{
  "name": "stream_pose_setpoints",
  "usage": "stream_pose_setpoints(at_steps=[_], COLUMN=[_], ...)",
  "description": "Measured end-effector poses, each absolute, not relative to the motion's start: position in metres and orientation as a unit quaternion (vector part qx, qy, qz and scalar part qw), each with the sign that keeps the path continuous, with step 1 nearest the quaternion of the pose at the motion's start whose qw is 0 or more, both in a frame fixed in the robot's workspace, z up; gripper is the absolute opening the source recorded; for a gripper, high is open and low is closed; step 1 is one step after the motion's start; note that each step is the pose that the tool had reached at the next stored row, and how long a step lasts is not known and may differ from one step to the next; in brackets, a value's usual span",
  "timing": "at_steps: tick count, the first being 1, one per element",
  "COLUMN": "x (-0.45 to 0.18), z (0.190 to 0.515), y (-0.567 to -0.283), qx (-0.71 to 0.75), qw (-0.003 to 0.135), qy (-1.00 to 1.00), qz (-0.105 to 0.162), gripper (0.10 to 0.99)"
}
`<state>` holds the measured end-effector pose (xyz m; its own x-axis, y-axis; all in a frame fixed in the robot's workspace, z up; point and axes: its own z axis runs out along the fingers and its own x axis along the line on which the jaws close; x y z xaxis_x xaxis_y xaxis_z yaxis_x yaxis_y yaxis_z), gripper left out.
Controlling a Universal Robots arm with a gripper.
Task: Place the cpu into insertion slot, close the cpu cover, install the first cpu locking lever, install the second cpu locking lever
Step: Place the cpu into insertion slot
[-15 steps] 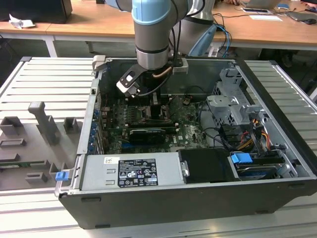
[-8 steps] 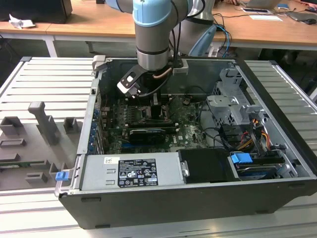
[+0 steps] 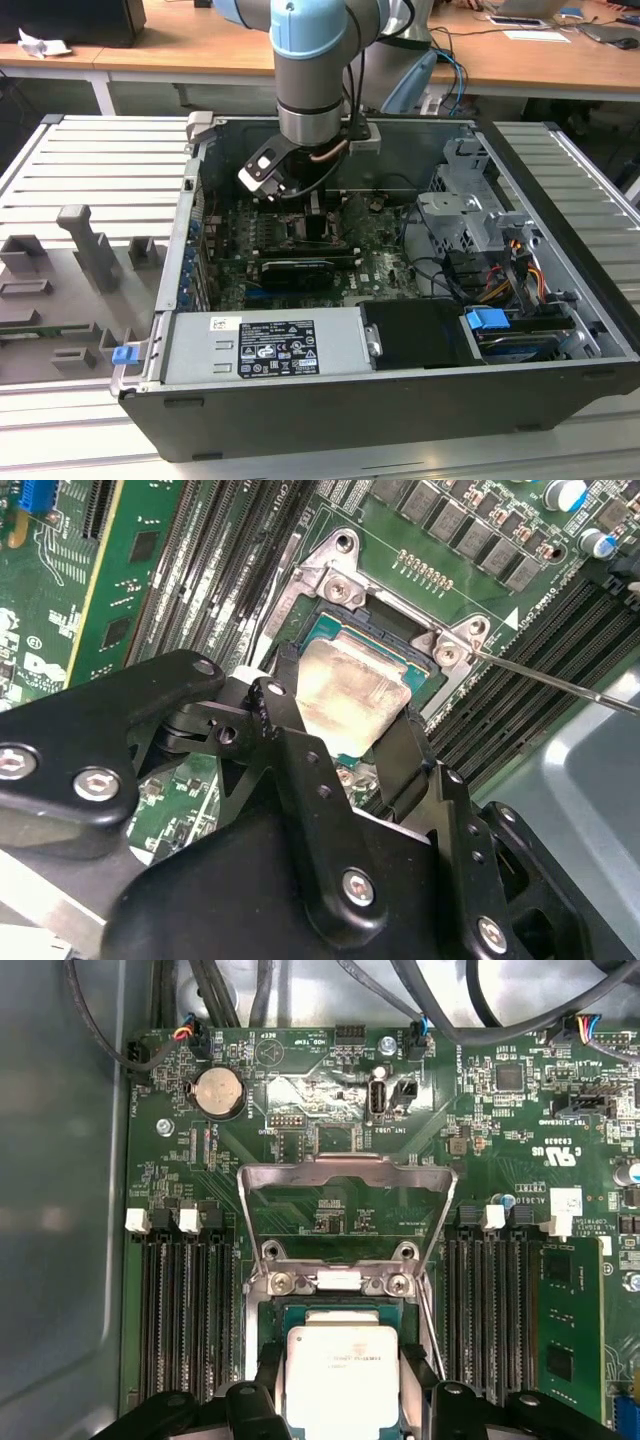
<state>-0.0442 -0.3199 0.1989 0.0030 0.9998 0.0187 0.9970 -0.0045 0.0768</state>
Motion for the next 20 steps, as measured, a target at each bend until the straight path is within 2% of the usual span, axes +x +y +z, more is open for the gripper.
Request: stream_pose_setpoints(at_steps=[11, 12, 13, 20], x=[-0.0444, -0.0444, -0.0444, -0.0446], z=[0.1985, 0.1984, 0.1984, 0.2047], y=[-0.3198, -0.3198, -0.3198, -0.3198], qx=[0.708, 0.708, 0.708, 0.708], qw=[0.021, 0.021, 0.021, 0.021], qy=[0.705, 0.705, 0.705, 0.705], qz=[0.034, 0.034, 0.034, 0.034], gripper=[0.541, 0.553, 0.616, 0.616])
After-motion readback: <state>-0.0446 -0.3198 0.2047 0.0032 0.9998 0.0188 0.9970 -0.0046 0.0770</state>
